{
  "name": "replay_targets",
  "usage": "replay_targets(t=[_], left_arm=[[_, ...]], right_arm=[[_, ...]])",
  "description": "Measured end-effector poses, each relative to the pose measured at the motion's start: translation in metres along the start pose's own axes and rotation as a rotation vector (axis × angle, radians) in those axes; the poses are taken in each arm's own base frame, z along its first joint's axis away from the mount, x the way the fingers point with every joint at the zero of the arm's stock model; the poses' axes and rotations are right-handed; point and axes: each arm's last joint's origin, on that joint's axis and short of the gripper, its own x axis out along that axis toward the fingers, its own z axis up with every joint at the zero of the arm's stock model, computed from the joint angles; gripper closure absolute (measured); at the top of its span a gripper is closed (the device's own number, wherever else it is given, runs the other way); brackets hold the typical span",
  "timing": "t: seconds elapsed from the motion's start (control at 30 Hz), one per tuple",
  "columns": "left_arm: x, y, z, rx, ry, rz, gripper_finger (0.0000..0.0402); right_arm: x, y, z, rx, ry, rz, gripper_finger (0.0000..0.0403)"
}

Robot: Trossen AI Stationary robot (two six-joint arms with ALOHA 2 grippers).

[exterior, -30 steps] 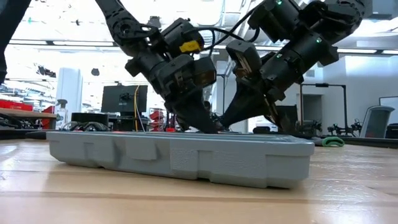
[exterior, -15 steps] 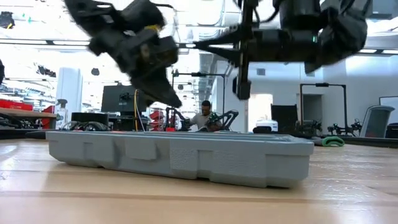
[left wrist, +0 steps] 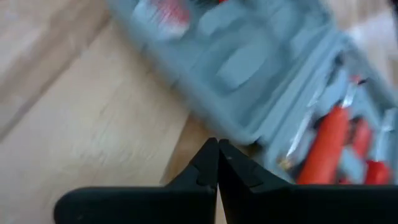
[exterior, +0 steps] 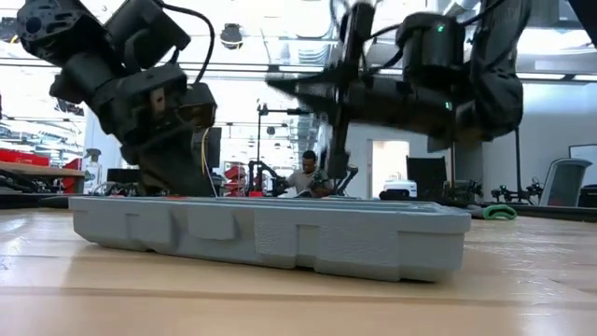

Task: Prefit tool cases
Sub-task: Put the orange hex key set into the gray tool case

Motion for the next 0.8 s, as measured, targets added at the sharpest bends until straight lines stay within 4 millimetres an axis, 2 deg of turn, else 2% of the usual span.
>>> replay_targets(t=[0.07,0.17,0.2,0.27,0.33,0.47,0.53,0.67,0.7,0.8], left_arm=[[0.008,-0.001,-0.004,-0.006,0.023,0.013,0.0402],[0.016,-0.004,-0.007,-0.001,0.03,0.003,0.0402],[0.019,-0.006,-0.007,-0.001,0.024,-0.01,0.0402],[0.022,-0.009,-0.007,0.0,0.023,-0.018,0.0402],[0.025,-0.01,-0.007,0.003,0.029,-0.02,0.0401],[0.025,-0.011,-0.005,0.005,0.026,-0.034,0.0402],[0.025,-0.011,-0.006,0.013,0.029,-0.03,0.0402],[0.025,-0.011,-0.006,0.02,0.028,-0.029,0.0402],[0.025,-0.011,-0.006,0.02,0.028,-0.028,0.0402],[0.025,-0.011,-0.005,0.021,0.026,-0.031,0.0402]], right_arm=[[0.0,-0.004,-0.002,0.014,0.005,0.0,0.0402],[0.002,0.004,-0.003,-0.02,0.011,0.086,0.0402],[0.003,0.0,-0.003,-0.009,0.036,0.052,0.0402],[0.002,-0.017,-0.009,0.062,0.102,-0.12,0.0403],[0.002,-0.021,-0.01,0.084,0.118,-0.174,0.0403],[0.003,-0.002,-0.01,-0.03,0.068,0.044,0.0403],[0.003,0.007,-0.007,-0.055,0.054,0.083,0.0403],[0.001,-0.021,-0.013,0.039,0.118,-0.186,0.0403],[0.001,-0.023,-0.013,0.05,0.124,-0.206,0.0403],[0.001,-0.015,-0.009,0.016,0.108,-0.087,0.0403]])
